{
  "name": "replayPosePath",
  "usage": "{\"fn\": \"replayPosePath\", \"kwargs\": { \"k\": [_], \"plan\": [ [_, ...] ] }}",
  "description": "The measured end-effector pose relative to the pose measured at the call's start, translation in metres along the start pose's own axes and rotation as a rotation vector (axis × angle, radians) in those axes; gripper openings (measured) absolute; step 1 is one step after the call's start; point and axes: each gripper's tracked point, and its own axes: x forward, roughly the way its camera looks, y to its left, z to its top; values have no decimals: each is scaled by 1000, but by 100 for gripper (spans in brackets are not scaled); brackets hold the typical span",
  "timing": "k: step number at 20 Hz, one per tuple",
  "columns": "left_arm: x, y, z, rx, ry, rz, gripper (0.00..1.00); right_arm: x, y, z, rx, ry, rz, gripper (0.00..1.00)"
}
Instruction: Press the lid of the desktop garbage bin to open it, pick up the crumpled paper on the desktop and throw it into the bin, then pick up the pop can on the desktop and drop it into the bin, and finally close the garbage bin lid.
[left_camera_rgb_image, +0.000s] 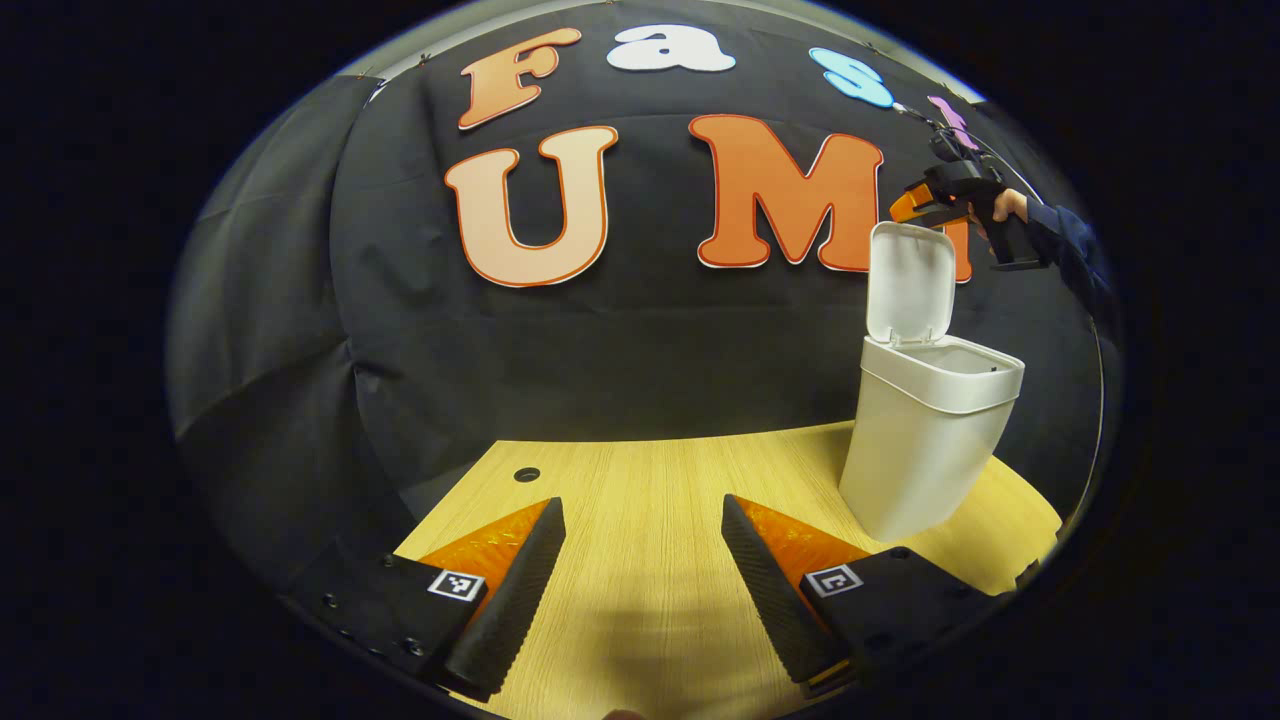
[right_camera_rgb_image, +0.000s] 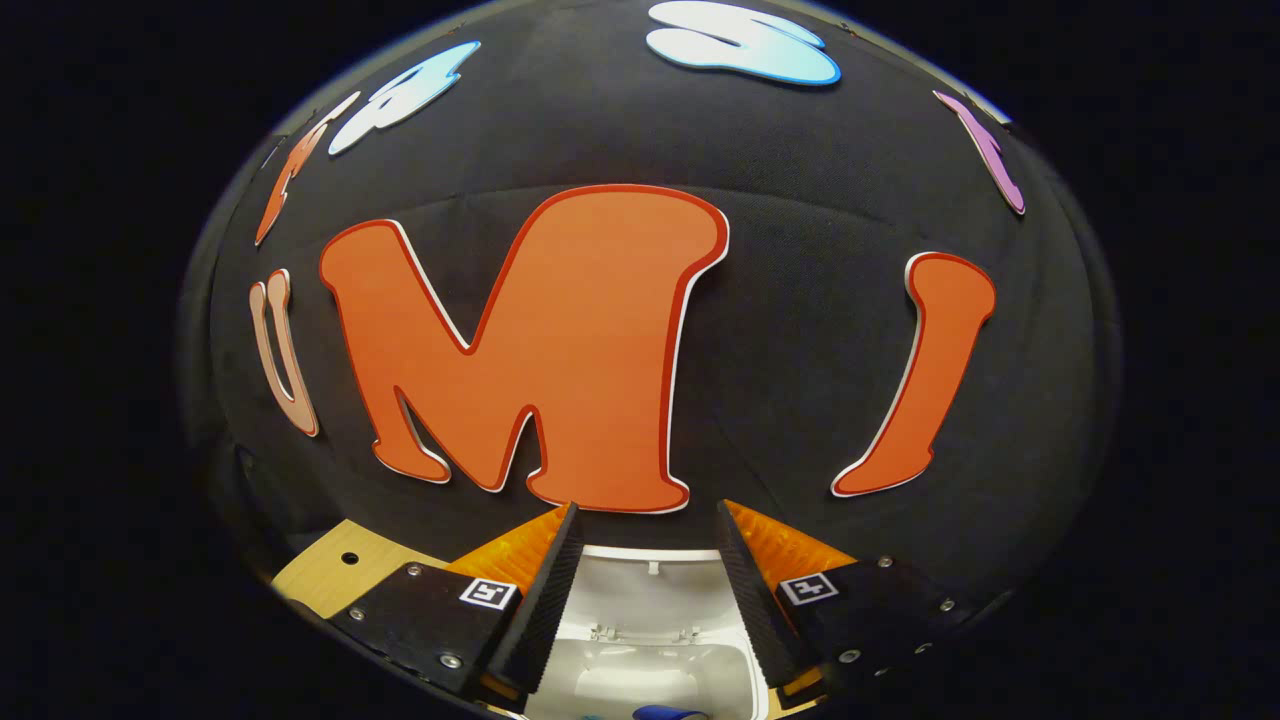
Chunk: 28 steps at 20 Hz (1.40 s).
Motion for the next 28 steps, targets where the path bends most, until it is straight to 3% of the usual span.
{"fn": "replayPosePath", "kwargs": {
  "k": [9, 11, 13, 23, 25, 27, 28],
  "plan": [
    [1, -24, 8, 38, -14, -62, 100, -60, 2, -39, 48, 63, 71, 81],
    [2, -25, 9, 45, -14, -66, 96, -72, 0, -64, 30, 109, 69, 81],
    [2, -23, 10, 53, -18, -63, 100, -79, -3, -87, 18, 151, 60, 81],
    [-2, -24, 10, 74, 4, -58, 96, -102, 5, -186, 41, 299, 59, 81],
    [-2, -24, 9, 80, 9, -56, 100, -104, 9, -199, 21, 313, 56, 81],
    [-3, -28, 8, 81, 18, -63, 100, -107, 8, -198, 7, 258, 41, 81],
    [-4, -32, 7, 86, 21, -66, 97, -111, 8, -201, -5, 244, 39, 75]
  ]
}}
